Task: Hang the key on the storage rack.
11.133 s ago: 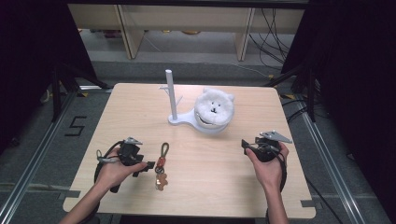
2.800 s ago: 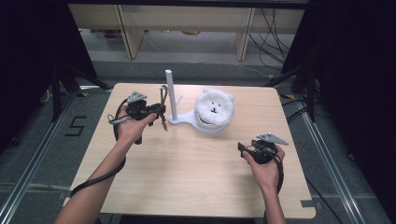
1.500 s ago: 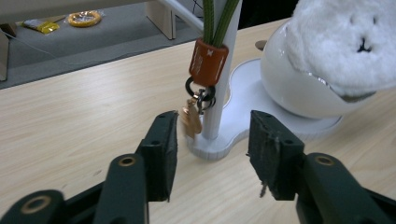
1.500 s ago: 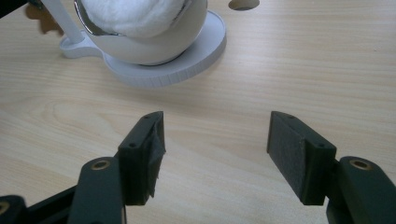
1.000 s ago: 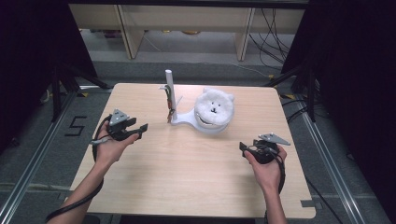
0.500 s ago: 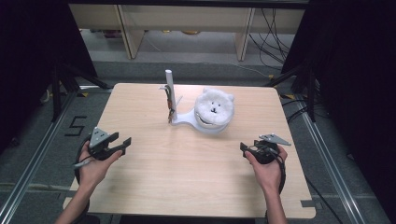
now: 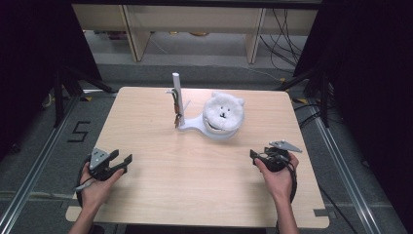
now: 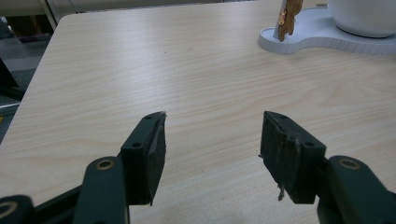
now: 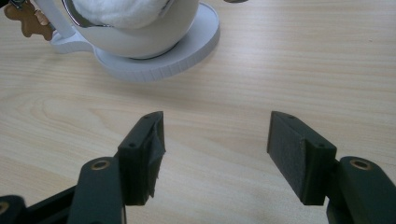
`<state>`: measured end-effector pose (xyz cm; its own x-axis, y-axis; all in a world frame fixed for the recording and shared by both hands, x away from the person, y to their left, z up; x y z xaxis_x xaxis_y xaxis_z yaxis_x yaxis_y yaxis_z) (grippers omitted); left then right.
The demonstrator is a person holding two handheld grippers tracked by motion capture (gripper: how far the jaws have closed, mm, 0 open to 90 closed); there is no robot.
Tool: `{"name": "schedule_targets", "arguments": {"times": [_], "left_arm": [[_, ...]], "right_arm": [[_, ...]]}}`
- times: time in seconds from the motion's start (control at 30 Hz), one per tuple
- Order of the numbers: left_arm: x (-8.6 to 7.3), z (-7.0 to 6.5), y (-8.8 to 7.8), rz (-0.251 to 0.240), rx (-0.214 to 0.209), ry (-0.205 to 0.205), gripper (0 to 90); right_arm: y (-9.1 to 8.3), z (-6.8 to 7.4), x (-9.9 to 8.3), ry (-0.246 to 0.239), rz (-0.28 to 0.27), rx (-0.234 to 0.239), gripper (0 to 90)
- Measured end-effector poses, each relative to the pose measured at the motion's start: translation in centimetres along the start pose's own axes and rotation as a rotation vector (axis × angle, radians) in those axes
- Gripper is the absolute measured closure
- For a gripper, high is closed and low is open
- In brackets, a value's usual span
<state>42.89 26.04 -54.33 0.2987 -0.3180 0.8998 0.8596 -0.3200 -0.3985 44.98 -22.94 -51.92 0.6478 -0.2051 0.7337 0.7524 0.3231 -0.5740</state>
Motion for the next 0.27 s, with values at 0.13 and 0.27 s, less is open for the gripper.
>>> {"name": "schedule_targets", "arguments": {"times": [0.13, 0.27], "left_arm": [[-0.24, 0.10, -0.10, -0.005, 0.007, -0.005, 39.9], [-0.42, 0.19, -0.23, -0.008, 0.010, -0.011, 39.8]], "right_arm": [[0.13, -0.17, 0.02, -0.003, -0.011, -0.010, 37.7], [0.05, -0.12, -0.02, 0.003, -0.007, 0.004, 37.7]]}}
Point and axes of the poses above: each handheld gripper's, and its own axes: y roughly forward along the jaws, x roughly out of its top, z roughly to its left, the point moved 7 cm from there along y, roughly forward along the jaws, and after that the axes turned 15 degrees about y, right-handed, at the moved point
